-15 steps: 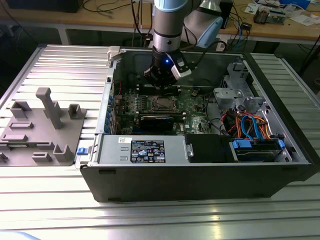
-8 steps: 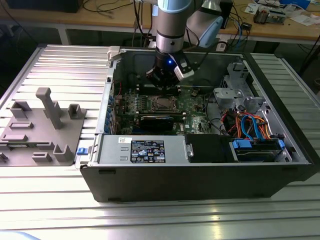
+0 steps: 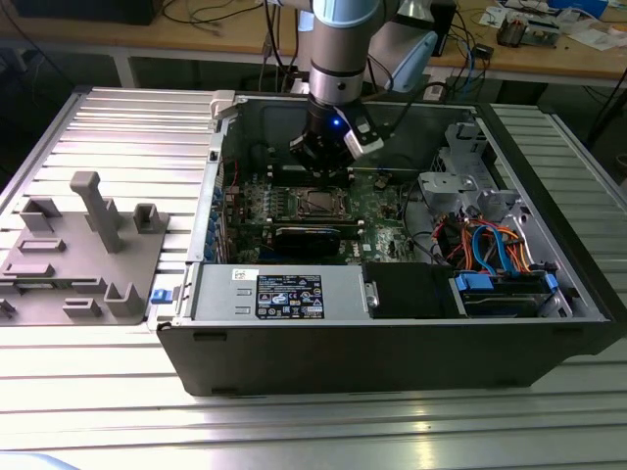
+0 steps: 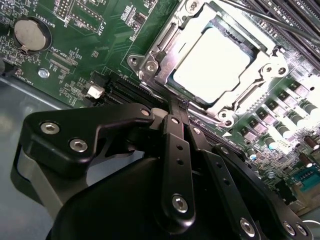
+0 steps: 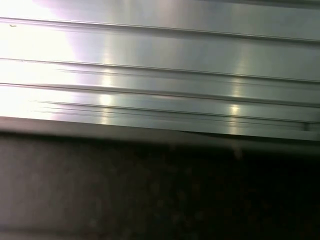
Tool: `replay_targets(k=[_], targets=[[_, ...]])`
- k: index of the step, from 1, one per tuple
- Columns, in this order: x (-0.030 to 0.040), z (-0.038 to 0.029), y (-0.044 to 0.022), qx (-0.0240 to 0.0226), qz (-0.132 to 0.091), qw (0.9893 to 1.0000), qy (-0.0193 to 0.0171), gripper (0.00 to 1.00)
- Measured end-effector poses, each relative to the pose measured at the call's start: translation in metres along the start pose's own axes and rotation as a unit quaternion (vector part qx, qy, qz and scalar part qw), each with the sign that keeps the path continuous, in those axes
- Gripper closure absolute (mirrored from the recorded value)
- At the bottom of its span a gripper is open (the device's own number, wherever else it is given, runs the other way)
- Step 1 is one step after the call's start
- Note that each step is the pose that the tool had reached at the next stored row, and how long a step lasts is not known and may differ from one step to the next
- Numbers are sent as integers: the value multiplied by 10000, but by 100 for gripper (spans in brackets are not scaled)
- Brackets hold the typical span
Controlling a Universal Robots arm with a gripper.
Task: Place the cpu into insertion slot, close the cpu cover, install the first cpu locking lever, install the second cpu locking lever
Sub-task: 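Install the first cpu locking lever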
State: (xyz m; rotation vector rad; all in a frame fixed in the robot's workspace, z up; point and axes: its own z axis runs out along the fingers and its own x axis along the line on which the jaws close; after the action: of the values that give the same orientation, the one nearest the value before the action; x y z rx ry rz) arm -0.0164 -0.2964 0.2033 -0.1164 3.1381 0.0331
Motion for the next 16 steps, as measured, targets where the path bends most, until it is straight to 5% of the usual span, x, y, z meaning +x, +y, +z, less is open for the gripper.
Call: replay_targets(k=[16], targets=[[-14, 14, -4, -3, 0, 10000, -2, 89]])
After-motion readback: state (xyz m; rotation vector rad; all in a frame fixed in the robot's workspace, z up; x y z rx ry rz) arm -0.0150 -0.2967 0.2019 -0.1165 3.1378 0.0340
